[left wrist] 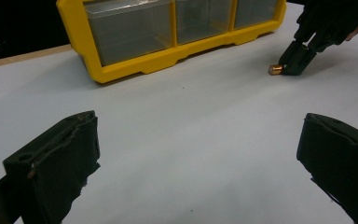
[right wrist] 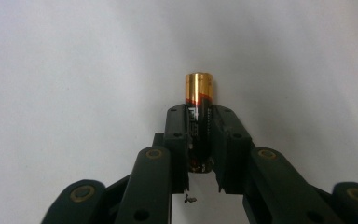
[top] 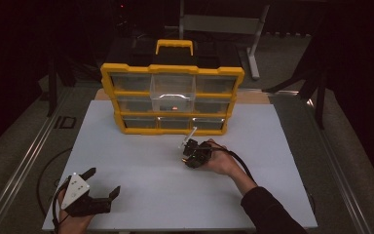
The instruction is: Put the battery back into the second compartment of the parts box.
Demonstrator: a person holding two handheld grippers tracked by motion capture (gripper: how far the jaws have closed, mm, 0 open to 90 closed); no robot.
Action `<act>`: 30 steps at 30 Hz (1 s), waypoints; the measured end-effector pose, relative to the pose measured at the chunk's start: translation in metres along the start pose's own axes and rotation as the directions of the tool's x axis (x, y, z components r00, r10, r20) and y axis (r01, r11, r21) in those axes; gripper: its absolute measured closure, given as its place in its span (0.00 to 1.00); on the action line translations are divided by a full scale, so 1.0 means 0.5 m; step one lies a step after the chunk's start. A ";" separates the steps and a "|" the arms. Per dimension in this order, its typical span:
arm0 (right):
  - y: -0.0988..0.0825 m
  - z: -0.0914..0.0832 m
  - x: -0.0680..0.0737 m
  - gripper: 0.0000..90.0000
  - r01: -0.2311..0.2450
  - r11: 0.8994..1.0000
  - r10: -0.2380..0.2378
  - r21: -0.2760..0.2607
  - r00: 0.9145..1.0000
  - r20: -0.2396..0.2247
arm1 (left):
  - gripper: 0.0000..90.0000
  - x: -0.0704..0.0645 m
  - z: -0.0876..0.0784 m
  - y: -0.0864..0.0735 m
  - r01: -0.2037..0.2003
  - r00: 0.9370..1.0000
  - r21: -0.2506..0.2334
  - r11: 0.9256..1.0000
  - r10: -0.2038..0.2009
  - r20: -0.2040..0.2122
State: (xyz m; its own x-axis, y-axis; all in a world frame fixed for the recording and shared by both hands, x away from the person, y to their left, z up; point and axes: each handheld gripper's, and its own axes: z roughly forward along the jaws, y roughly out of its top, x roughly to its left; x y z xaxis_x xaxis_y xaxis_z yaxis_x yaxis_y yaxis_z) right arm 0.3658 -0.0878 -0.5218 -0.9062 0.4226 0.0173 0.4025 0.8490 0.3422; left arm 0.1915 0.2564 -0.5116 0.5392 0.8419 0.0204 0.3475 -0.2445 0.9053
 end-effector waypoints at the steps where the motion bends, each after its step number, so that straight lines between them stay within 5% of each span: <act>1: -0.001 -0.002 -0.002 0.85 -0.001 1.000 0.001 -0.005 1.000 0.002 | 0.00 0.000 0.000 0.000 0.001 1.000 -0.001 1.000 -0.001 0.000; 13: -0.005 -0.064 -0.020 0.85 -0.025 0.998 0.025 -0.060 1.000 -0.010 | 0.00 0.000 0.001 0.000 0.001 1.000 0.002 1.000 -0.001 0.001; 30: 0.014 -0.244 -0.085 0.85 -0.058 0.980 0.063 -0.189 0.998 0.020 | 0.00 -0.001 0.002 -0.001 0.000 1.000 0.005 1.000 0.000 0.001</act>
State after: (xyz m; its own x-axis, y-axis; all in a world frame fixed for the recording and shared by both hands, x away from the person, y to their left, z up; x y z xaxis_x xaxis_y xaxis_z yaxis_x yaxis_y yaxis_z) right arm 0.3915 -0.1385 -0.4054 -0.8764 0.4811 0.0200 0.4223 0.7479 0.5122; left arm 0.1918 0.2554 -0.5123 0.5401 0.8414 0.0196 0.3517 -0.2468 0.9030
